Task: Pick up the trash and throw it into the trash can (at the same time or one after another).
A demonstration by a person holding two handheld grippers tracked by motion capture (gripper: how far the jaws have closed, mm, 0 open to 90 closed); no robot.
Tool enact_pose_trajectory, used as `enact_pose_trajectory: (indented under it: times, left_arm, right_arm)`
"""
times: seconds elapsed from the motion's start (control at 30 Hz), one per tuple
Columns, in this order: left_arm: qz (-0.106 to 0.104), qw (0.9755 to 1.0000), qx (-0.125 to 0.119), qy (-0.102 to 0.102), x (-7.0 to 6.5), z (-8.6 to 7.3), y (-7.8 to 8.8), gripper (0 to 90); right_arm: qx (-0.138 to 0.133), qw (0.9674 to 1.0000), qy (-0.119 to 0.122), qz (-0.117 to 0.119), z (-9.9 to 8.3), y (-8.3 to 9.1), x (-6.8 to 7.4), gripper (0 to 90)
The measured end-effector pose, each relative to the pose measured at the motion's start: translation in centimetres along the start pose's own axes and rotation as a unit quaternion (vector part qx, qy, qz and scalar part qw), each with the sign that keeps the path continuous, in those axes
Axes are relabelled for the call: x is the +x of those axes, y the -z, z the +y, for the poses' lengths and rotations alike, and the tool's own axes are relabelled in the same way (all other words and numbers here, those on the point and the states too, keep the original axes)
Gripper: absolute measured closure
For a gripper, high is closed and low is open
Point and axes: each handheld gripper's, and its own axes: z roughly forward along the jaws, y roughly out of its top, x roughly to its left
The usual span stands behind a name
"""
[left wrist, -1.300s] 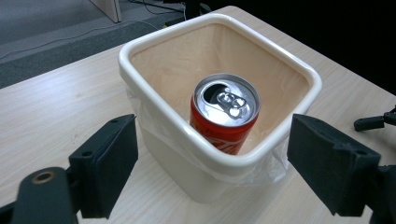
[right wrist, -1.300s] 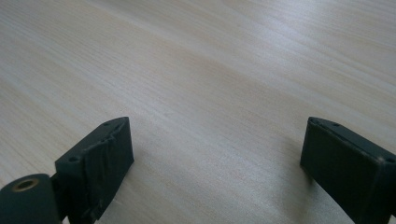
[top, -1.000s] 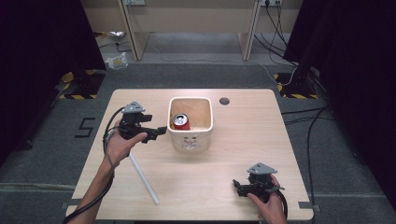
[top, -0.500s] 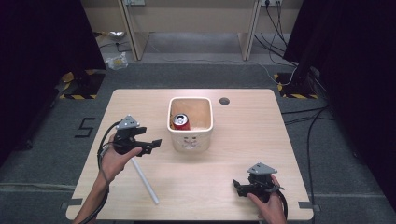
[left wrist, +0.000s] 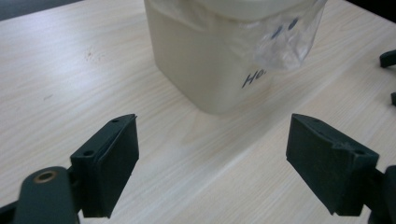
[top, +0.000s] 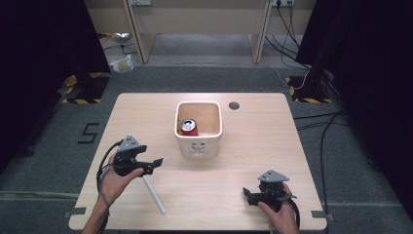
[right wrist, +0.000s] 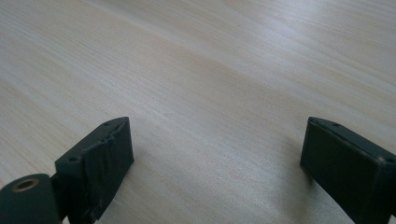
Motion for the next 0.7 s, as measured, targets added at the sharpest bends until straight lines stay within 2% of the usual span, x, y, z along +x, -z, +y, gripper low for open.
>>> enact_pose_trajectory:
  times: [0.23,0.37,0.7]
  left_arm:
    - [0.011,0.9998,0.015,0.008,0.0,-2.4,-0.2,18.5]
    - [0.016,0.9996,0.023,0.005,0.0,-3.1,-0.3,19.2]
    - [0.029,0.9978,0.056,0.02,0.4,-5.6,-1.4,21.1]
  right_arm:
    - [0.0,1.0,0.0,0.0,0.0,0.0,0.0,9.4]
    - [0.0,1.0,0.0,0.0,0.0,0.0,0.0,9.4]
    - [0.0,1.0,0.0,0.0,0.0,0.0,0.0,9.4]
